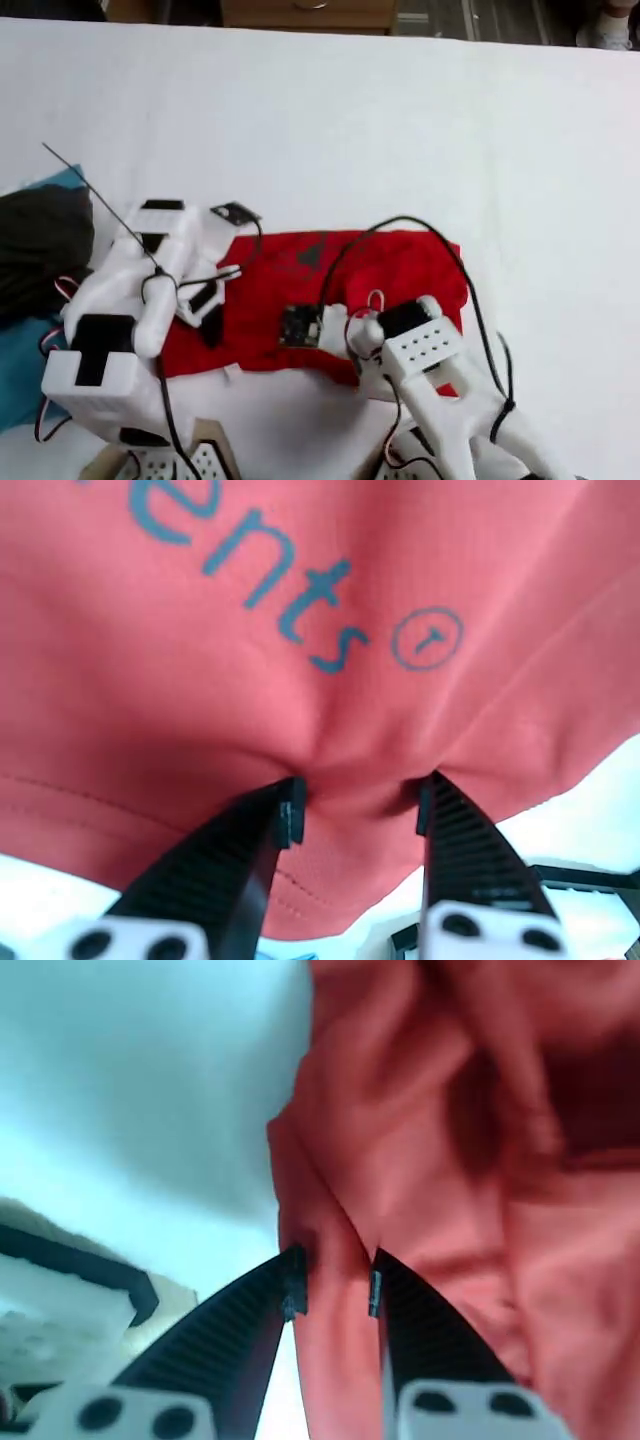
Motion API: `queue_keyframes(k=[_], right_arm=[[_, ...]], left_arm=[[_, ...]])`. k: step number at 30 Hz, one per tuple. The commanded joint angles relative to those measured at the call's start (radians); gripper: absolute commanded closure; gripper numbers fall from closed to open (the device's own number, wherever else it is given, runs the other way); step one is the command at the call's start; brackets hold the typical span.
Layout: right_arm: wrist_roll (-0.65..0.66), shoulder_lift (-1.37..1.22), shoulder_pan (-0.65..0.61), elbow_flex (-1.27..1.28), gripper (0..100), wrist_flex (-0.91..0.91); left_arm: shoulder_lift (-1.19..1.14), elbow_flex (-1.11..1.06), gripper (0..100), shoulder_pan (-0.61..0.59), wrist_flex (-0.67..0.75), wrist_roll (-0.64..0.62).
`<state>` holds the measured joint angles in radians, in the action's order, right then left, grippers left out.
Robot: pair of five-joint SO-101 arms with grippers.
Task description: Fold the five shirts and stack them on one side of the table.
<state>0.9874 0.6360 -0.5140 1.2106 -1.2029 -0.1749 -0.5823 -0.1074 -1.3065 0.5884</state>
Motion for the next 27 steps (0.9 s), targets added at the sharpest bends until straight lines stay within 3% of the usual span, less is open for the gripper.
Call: queue_keyframes(k=[1,7,11,17,23,27], right_arm=[[0.005,-0.071,0.001,0.026,87.5,0.105],[0.003,-0.225,0.018,-0.048,88.2,0.157],[0.003,-0.255,0.070,-0.137,98.5,0.153],[0.008,-0.254,0.122,-0.324,97.7,-0.007],[0.126,-0.255,0.186,-0.543,97.7,-0.154],[0.210,-0.265,0.252,-0.664,97.7,-0.156]], left_arm=[[-0.002,0.013,79,0.009,0.002,-0.003],[-0.002,0.013,79,0.011,0.002,-0.006],[-0.002,0.013,79,0.009,-0.012,-0.006],[-0.002,0.013,79,0.006,-0.011,-0.003],[-0.002,0.013,79,0.006,-0.005,-0.002],[-0.002,0.013,79,0.006,-0.005,-0.002]])
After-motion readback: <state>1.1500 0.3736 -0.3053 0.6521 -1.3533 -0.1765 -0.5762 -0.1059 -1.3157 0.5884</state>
